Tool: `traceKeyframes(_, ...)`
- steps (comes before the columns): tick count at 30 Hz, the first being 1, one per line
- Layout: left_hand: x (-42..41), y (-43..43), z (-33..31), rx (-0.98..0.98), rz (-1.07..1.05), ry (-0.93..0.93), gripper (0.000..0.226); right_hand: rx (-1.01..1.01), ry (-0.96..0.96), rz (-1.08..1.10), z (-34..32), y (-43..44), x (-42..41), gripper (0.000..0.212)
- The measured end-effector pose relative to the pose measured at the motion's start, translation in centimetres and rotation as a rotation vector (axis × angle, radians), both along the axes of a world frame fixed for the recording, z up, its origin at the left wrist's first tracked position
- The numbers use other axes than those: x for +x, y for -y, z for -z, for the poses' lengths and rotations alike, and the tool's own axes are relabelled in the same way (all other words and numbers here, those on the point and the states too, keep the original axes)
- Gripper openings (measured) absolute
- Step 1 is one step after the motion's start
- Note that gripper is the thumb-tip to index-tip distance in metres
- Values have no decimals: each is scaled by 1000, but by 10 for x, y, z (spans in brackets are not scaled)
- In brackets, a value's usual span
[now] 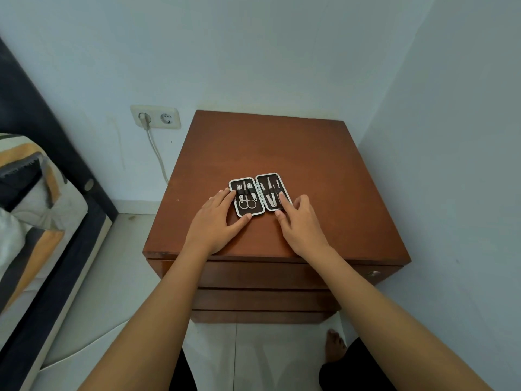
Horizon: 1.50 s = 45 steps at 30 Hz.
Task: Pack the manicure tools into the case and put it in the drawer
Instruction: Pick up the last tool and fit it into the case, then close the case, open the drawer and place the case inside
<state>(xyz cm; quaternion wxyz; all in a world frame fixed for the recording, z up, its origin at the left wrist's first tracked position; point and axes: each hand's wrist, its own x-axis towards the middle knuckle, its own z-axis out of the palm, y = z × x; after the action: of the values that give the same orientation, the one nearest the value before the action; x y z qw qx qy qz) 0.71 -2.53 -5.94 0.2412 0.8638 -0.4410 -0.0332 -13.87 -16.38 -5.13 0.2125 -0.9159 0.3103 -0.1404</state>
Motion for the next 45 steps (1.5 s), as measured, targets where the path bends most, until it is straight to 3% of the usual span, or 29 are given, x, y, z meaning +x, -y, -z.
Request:
traceKeyframes(4, 3, 2, -2, 4, 2, -80, 74, 214, 180, 161, -3, 8, 2, 34)
traceKeyframes(7, 8, 7, -7, -19, -31, -172, 78, 228, 97, 237, -9, 23, 14, 14)
traceKeyframes(10, 15, 16, -15, 31, -47, -157, 83, 263, -15, 267, -17, 32, 24, 15)
traceKeyframes(14, 20, 25, -21, 111, -17, -226, 91, 193, -168, 230, -24, 33, 33, 15)
traceKeyframes(19, 10, 23, -17, 42, 8, -287, 89, 13, -131, 169, -42, 46, 30, 21)
traceKeyframes(21, -1, 20, -12, -22, 17, -274, 74, -111, -65, 65, -47, 51, 25, 17)
traceKeyframes(25, -20, 23, -4, -236, -66, -274, 26, -167, 121, -127, -48, 46, 8, 10)
traceKeyframes(30, -37, 29, 0, -300, -165, -251, 25, -214, 126, -291, -21, 29, -18, 10)
traceKeyframes(39, -40, 36, -1, -331, -227, -235, 40, -12, 235, -1, -9, 34, -2, 26)
traceKeyframes(45, -34, 43, -1, -258, -214, -222, 43, 32, 317, 52, 1, 36, 2, 23)
